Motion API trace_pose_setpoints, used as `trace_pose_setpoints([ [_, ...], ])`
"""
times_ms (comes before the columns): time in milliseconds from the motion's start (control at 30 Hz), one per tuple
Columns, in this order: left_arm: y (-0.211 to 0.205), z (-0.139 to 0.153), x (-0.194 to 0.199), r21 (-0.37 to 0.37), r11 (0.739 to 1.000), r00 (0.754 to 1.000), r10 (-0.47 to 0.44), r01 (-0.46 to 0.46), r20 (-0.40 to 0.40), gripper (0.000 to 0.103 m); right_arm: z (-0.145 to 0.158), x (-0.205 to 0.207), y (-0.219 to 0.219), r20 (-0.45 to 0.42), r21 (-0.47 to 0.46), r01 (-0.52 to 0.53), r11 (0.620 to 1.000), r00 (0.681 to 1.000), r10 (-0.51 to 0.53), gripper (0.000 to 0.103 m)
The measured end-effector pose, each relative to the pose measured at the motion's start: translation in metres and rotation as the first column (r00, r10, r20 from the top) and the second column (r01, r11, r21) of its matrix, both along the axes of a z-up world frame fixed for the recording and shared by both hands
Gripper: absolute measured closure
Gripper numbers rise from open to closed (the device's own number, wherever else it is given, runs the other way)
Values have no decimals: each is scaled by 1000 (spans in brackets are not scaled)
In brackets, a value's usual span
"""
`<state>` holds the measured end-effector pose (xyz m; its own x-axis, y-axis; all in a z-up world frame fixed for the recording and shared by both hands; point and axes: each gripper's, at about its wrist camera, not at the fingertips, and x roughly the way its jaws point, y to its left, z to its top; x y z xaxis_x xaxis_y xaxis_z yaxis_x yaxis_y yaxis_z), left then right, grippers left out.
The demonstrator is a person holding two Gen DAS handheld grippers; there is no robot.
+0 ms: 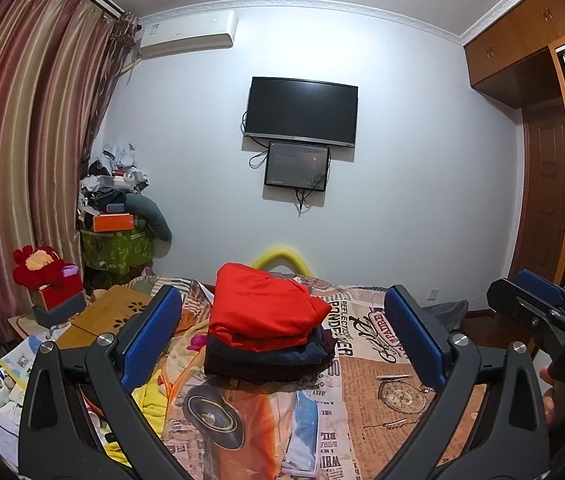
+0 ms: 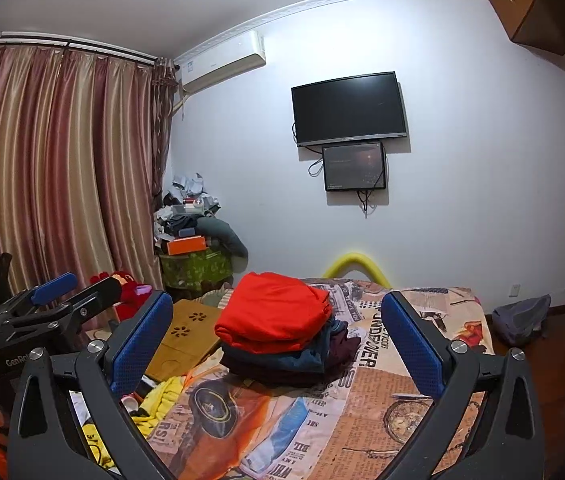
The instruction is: Fold large clothes
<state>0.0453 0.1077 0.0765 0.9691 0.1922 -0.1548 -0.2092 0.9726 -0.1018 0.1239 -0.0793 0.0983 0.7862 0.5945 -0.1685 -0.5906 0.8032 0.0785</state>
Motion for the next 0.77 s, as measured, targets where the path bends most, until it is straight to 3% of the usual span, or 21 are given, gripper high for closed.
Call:
trace_pose_setpoints([
  [767,-6,-5,5,11,1000,999,-21,21,-31,1,-1,8,-6,-17,12,10,1000,1000,-9,0],
])
